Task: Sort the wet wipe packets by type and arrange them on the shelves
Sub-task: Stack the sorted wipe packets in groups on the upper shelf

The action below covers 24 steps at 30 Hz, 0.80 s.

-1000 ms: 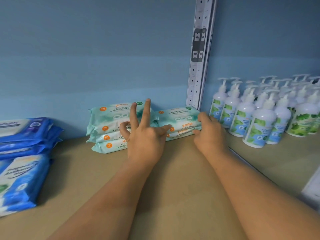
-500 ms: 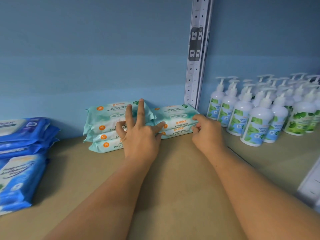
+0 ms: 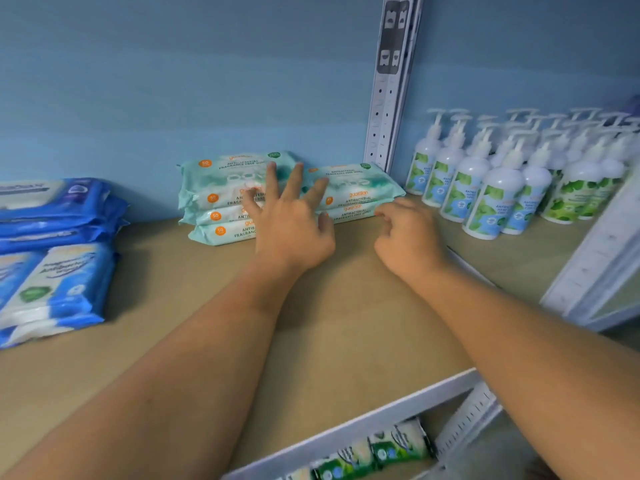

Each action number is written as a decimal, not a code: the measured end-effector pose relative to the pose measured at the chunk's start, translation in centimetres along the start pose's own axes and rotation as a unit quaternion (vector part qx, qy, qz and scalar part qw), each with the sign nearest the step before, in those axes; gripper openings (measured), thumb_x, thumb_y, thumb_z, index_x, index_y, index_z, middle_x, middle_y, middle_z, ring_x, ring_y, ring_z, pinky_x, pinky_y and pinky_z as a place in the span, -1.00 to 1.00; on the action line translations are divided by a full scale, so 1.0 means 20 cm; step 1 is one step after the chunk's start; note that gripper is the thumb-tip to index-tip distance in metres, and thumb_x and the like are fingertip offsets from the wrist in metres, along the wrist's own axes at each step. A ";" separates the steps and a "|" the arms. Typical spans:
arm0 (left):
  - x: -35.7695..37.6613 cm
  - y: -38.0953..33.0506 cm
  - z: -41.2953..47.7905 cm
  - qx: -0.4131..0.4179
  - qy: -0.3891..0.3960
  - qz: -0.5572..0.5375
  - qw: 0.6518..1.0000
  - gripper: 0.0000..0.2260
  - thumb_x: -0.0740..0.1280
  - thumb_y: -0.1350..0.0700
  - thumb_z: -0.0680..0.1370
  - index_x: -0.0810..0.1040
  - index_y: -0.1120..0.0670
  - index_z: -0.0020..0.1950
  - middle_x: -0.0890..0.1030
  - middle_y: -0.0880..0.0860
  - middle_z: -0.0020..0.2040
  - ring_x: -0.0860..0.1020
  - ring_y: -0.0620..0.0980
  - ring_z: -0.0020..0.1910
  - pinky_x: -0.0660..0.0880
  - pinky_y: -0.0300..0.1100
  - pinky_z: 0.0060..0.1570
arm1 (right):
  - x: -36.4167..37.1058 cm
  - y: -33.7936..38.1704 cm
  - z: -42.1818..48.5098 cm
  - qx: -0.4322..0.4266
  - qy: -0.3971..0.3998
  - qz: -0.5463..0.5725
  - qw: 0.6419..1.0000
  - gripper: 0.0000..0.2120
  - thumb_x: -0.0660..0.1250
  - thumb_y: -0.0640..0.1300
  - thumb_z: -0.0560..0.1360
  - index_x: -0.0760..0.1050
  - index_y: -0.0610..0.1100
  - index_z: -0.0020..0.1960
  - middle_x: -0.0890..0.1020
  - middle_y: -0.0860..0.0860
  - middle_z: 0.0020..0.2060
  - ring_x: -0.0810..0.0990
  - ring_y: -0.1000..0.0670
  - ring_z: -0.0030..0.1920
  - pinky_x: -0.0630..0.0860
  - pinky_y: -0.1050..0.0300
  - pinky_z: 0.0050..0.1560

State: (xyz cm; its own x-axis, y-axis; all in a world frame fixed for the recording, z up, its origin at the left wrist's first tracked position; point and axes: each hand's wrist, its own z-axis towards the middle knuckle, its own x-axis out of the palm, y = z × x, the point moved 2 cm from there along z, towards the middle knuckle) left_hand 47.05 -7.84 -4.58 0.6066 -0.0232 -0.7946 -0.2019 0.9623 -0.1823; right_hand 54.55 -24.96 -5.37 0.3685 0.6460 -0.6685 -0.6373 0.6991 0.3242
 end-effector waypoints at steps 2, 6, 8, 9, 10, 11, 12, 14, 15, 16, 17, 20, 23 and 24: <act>-0.07 -0.02 -0.08 0.005 0.022 -0.041 0.999 -0.40 0.18 -0.04 0.41 0.41 -0.12 0.48 0.28 0.05 0.57 0.08 0.18 0.60 0.07 0.30 0.42 | -0.09 0.06 -0.11 -0.009 0.023 -0.009 1.000 -0.56 0.13 -0.20 0.29 0.67 -0.19 0.03 0.66 -0.14 -0.06 0.61 -0.25 -0.06 0.59 -0.09 -0.07; -0.24 -0.08 -0.30 0.001 0.124 -0.079 0.989 -0.36 0.22 0.02 0.45 0.31 -0.11 0.56 0.38 0.05 0.52 0.31 0.09 0.51 0.22 0.11 0.44 | -0.31 0.14 -0.34 -0.033 0.049 -0.014 0.998 -0.57 0.15 -0.18 0.32 0.68 -0.18 0.04 0.65 -0.12 -0.05 0.62 -0.25 -0.04 0.61 -0.11 -0.04; -0.33 -0.12 -0.43 0.020 0.161 -0.094 0.982 -0.37 0.25 0.05 0.48 0.28 -0.12 0.57 0.41 0.03 0.50 0.43 0.14 0.41 0.38 0.03 0.35 | -0.42 0.16 -0.44 -0.027 0.051 -0.020 0.998 -0.58 0.15 -0.17 0.33 0.68 -0.18 0.05 0.65 -0.11 -0.04 0.61 -0.24 -0.04 0.61 -0.10 -0.03; -0.38 -0.14 -0.50 0.031 0.170 -0.107 0.979 -0.38 0.24 0.06 0.48 0.30 -0.12 0.57 0.44 0.02 0.48 0.47 0.15 0.37 0.44 0.02 0.31 | -0.48 0.18 -0.49 -0.019 0.048 -0.026 0.998 -0.59 0.16 -0.16 0.34 0.68 -0.17 0.05 0.64 -0.10 -0.04 0.60 -0.24 -0.04 0.61 -0.09 -0.04; -0.43 -0.15 -0.57 0.039 0.177 -0.122 0.976 -0.40 0.24 0.07 0.48 0.32 -0.12 0.55 0.47 0.00 0.45 0.50 0.15 0.33 0.49 0.02 0.25 | -0.54 0.19 -0.54 -0.010 0.040 -0.028 0.999 -0.61 0.17 -0.17 0.36 0.68 -0.17 0.04 0.64 -0.10 -0.04 0.60 -0.23 -0.04 0.61 -0.09 -0.05; -0.48 -0.17 -0.65 0.043 0.182 -0.141 0.972 -0.42 0.22 0.08 0.48 0.36 -0.11 0.53 0.50 -0.02 0.41 0.52 0.15 0.29 0.53 0.02 0.19 | -0.60 0.21 -0.61 -0.003 0.029 -0.026 0.999 -0.64 0.18 -0.18 0.37 0.68 -0.17 0.03 0.64 -0.10 -0.05 0.60 -0.23 -0.06 0.60 -0.08 -0.06; -0.53 -0.19 -0.72 0.047 0.181 -0.157 0.970 -0.43 0.20 0.08 0.47 0.40 -0.09 0.51 0.53 -0.02 0.38 0.54 0.16 0.26 0.55 0.02 0.15 | -0.65 0.22 -0.67 0.007 0.017 -0.017 1.000 -0.67 0.21 -0.22 0.39 0.67 -0.17 0.03 0.64 -0.10 -0.06 0.60 -0.21 -0.08 0.60 -0.07 -0.08; -0.63 -0.23 -0.91 0.069 0.163 -0.188 0.966 -0.45 0.17 0.08 0.43 0.50 -0.04 0.43 0.57 0.00 0.33 0.54 0.15 0.24 0.56 0.03 0.14 | -0.75 0.25 -0.83 0.033 0.008 0.003 0.999 -0.74 0.25 -0.30 0.41 0.66 -0.19 0.01 0.63 -0.09 -0.09 0.58 -0.17 -0.13 0.58 -0.04 -0.14; -0.69 -0.26 -1.00 0.097 0.142 -0.204 0.964 -0.48 0.16 0.10 0.41 0.57 -0.01 0.36 0.60 0.02 0.29 0.55 0.14 0.23 0.55 0.02 0.14 | -0.79 0.27 -0.91 0.045 0.006 0.007 0.999 -0.76 0.26 -0.32 0.41 0.65 -0.19 -0.02 0.62 -0.08 -0.11 0.56 -0.16 -0.14 0.57 -0.03 -0.17; -0.72 -0.28 -1.11 0.129 0.118 -0.227 0.958 -0.51 0.17 0.13 0.40 0.62 0.04 0.28 0.62 0.04 0.23 0.55 0.13 0.21 0.53 0.00 0.15 | -0.82 0.28 -1.00 0.060 0.006 0.008 0.998 -0.79 0.27 -0.33 0.41 0.63 -0.19 -0.05 0.61 -0.08 -0.14 0.55 -0.15 -0.15 0.55 -0.03 -0.19; -0.75 -0.30 -1.22 0.154 0.095 -0.247 0.952 -0.56 0.18 0.17 0.39 0.65 0.08 0.21 0.64 0.05 0.17 0.55 0.11 0.17 0.51 -0.04 0.15 | -0.84 0.29 -1.09 0.076 0.009 0.011 0.997 -0.81 0.27 -0.34 0.39 0.62 -0.18 -0.09 0.60 -0.07 -0.17 0.54 -0.15 -0.17 0.54 -0.03 -0.20; -0.74 -0.26 -1.61 0.093 0.104 -0.302 0.943 -0.66 0.22 0.23 0.42 0.67 0.09 0.10 0.64 -0.01 0.06 0.54 0.01 0.10 0.49 -0.11 0.14 | -0.84 0.33 -1.39 0.172 0.045 0.050 0.983 -0.81 0.29 -0.37 0.38 0.61 -0.15 -0.14 0.59 -0.05 -0.21 0.53 -0.09 -0.25 0.50 0.07 -0.23; -0.62 -0.15 -1.98 -0.099 0.237 -0.321 0.912 -0.65 0.21 0.23 0.48 0.65 -0.01 0.16 0.64 -0.07 0.06 0.58 -0.09 0.05 0.56 -0.11 0.07 | -0.77 0.36 -1.70 0.301 0.148 0.109 0.936 -0.77 0.30 -0.38 0.41 0.60 -0.08 -0.13 0.64 -0.05 -0.17 0.57 0.01 -0.23 0.40 0.23 -0.28; -0.54 -0.10 -2.11 -0.164 0.299 -0.323 0.883 -0.65 0.21 0.25 0.50 0.63 -0.02 0.18 0.64 -0.06 0.07 0.59 -0.09 -0.01 0.59 -0.11 -0.01 | -0.73 0.35 -1.80 0.347 0.191 0.129 0.909 -0.77 0.30 -0.38 0.43 0.61 -0.08 -0.11 0.66 -0.06 -0.13 0.59 -0.01 -0.18 0.42 0.22 -0.25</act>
State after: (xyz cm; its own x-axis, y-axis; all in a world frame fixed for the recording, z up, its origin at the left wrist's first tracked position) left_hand 8.50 -20.94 -19.99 0.1818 -0.7713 -0.6099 -0.2343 0.5684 -0.7887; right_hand 20.25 -40.52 -17.34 -0.0790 0.7552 -0.6507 -0.0410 0.6497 0.7591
